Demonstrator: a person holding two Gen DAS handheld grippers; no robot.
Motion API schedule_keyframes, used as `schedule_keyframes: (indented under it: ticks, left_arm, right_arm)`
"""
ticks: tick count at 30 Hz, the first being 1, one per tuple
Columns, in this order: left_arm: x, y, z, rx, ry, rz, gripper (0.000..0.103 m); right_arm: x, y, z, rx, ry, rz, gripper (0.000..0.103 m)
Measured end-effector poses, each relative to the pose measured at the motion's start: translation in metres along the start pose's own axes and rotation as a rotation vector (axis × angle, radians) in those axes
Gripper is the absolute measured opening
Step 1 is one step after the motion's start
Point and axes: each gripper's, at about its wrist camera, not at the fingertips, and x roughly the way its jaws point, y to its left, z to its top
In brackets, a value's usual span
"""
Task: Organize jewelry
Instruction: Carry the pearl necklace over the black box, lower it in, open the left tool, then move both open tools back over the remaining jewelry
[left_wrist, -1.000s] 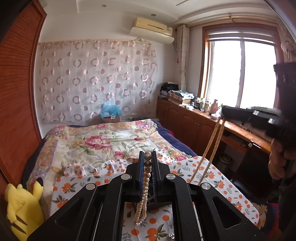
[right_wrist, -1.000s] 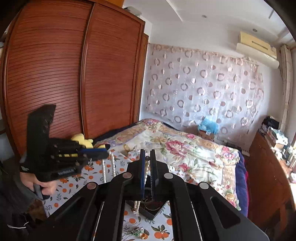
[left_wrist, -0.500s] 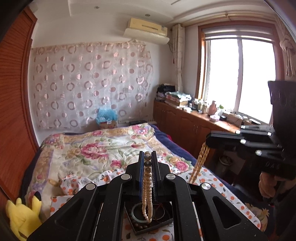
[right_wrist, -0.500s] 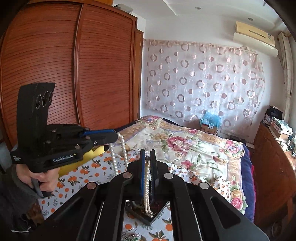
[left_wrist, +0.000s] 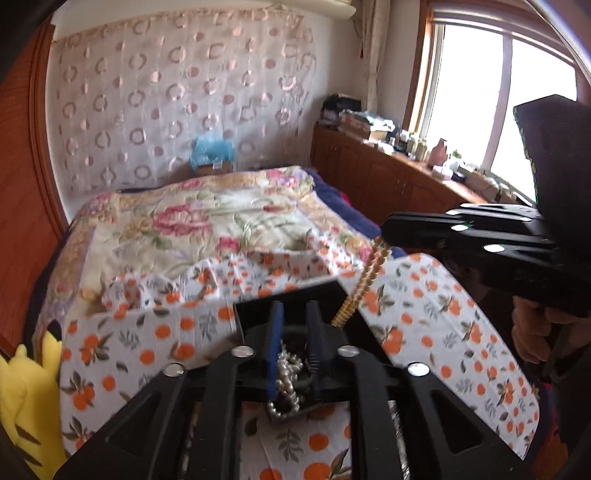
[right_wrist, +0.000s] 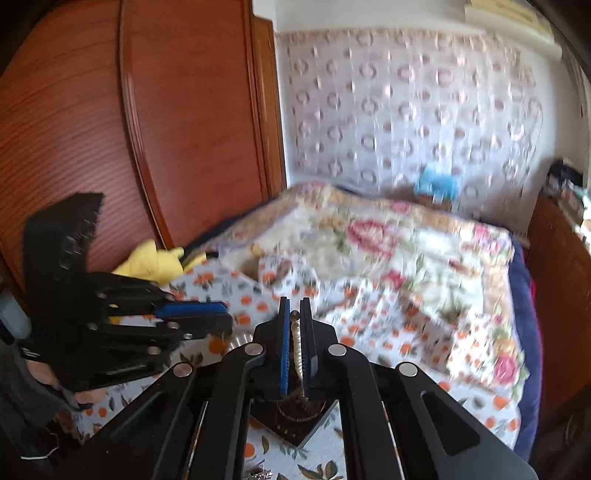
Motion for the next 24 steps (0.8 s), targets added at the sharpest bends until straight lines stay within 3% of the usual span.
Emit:
schedule_keyframes:
  ticks: [4, 8, 11, 14, 22, 24]
  left_arm:
    - [0.002, -0.003, -0.024, 0.013, 0.035, 0.015, 0.029]
    - [-0.001, -0.011, -0.052, 0.033, 0.065, 0.020, 0.034]
    - [0.001, -0.018, -0.071, 0.033, 0.104, 0.005, 0.035]
    - [0.003, -0.027, -0.081, 0.049, 0.123, 0.005, 0.044]
    - [0.013, -0.052, -0.106, 0.091, 0.186, -0.018, 0.052]
    - [0.015, -0.058, -0.111, 0.095, 0.198, -0.030, 0.058]
  right_arm:
    - [0.018, -0.002, -0.024, 0.021, 0.038, -0.016, 0.009]
    - [0.010, 0.002, -0.051, 0.024, 0.034, -0.034, 0.026]
    - [0.004, 0.006, -0.074, 0.028, 0.054, -0.046, 0.026]
    - [-0.003, 0.010, -0.103, 0.045, 0.073, -0.055, 0.026]
    - [-0.019, 0.015, -0.165, 0.115, 0.141, -0.085, 0.026]
    - [-0.021, 0.014, -0.175, 0.123, 0.150, -0.097, 0.026]
